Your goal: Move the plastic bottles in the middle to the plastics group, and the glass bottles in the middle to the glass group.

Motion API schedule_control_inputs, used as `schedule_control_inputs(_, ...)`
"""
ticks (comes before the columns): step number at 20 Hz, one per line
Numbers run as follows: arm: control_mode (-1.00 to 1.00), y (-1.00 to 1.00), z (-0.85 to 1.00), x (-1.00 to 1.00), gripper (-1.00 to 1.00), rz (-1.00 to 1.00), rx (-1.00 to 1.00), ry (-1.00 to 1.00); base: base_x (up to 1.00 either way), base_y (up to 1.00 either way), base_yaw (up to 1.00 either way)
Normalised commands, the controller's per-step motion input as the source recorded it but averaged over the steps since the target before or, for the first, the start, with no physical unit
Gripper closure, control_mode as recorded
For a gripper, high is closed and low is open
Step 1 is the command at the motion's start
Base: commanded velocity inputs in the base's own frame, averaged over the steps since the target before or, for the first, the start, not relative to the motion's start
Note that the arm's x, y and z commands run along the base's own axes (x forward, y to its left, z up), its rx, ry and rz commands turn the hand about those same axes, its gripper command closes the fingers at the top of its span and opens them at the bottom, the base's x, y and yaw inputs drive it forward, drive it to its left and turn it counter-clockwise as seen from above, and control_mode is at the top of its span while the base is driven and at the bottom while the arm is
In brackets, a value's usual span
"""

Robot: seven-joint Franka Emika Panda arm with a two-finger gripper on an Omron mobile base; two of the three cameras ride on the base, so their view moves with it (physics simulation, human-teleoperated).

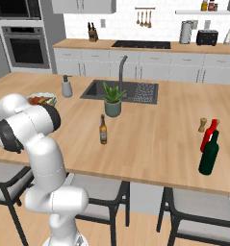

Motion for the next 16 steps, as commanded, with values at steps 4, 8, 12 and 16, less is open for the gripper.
schedule_control_inputs(4, -1.0, -0.05, 0.05, -0.06, -1.0, 0.0, 0.0, 0.0, 0.0, 0.0, 0.0)
schedule_control_inputs(8, -1.0, -0.2, 0.24, -0.24, -1.0, 0.0, 0.0, 0.0, 0.0, 0.0, 0.0)
schedule_control_inputs(12, -1.0, -0.21, 0.47, -0.35, -1.0, 0.0, 0.0, 0.0, 0.0, 0.0, 0.0)
schedule_control_inputs(16, -1.0, -0.58, 0.64, -0.31, -1.0, 0.0, 0.0, 0.0, 0.0, 0.0, 0.0)
